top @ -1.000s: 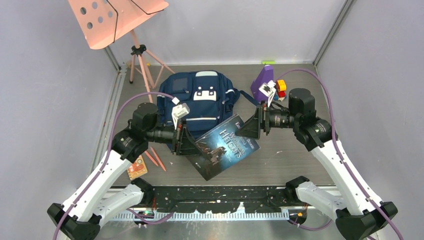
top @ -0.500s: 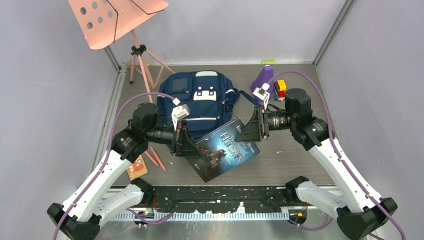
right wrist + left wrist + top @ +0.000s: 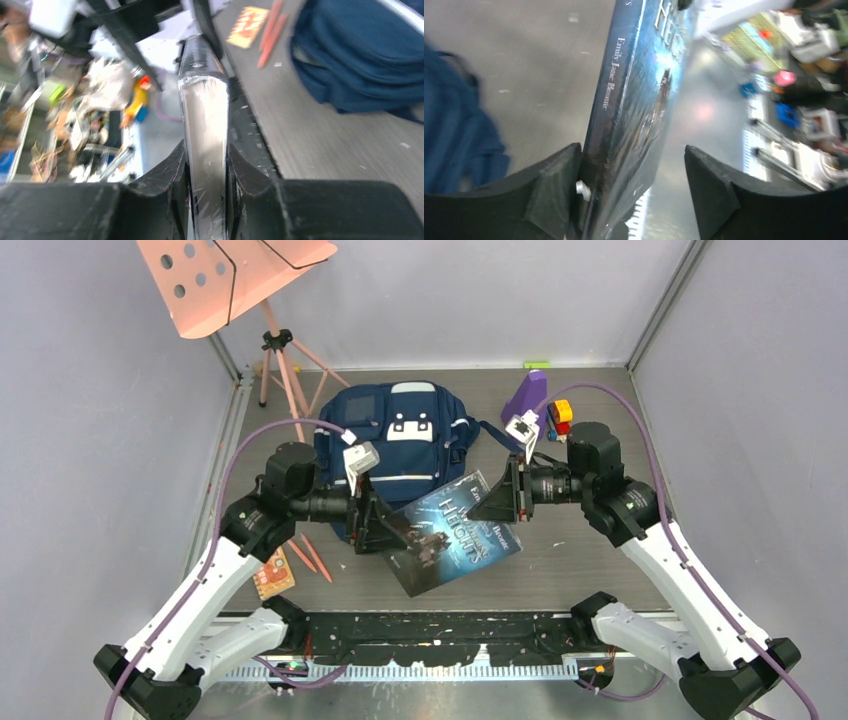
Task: Pack the student bag
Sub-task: Pick up the book from the center of the board.
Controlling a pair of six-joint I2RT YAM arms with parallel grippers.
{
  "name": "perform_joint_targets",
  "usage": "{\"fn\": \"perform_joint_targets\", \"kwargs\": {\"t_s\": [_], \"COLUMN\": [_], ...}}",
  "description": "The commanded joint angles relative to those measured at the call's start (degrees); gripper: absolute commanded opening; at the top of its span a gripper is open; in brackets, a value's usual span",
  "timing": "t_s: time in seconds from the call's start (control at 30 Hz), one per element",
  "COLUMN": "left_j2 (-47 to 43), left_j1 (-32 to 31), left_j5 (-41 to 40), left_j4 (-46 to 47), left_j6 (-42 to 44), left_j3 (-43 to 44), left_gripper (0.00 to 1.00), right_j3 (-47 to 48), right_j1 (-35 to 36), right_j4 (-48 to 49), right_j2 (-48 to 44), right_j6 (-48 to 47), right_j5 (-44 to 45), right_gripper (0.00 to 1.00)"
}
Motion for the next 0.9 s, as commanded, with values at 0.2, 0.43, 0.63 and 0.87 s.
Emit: {"fn": "perform_joint_targets", "kwargs": {"t_s": [0.2, 0.43, 0.63, 0.87], "left_j2": [4.8, 15.9, 22.5, 23.6], "left_j1": [-2.5, -10.7, -10.8, -10.8], "left_j5": [-39.8, -57.7, -61.7, -63.9], "left_j4": [-4.5, -7.2, -9.1, -8.6], "left_j6": [14.2, 19.8, 19.3, 18.6], "left_j3": [1.5, 2.8, 2.7, 1.1], "left_gripper": [0.86, 0.65, 0.52, 0.46], "right_j3": [2.2, -1.5, -3.8, -4.7], "right_j1": [-7.6, -11.3, -11.7, -12.2], "right_j4": [-7.7, -7.8, -6.2, -4.9], "right_j2": [-1.2, -2.7, -4.3, -4.4], "right_j6": [0.7, 0.9, 0.0, -0.4], "right_j5": [49.8, 59.3, 58.5, 55.1], "right_gripper": [0.00, 0.01, 0.01, 0.00]}}
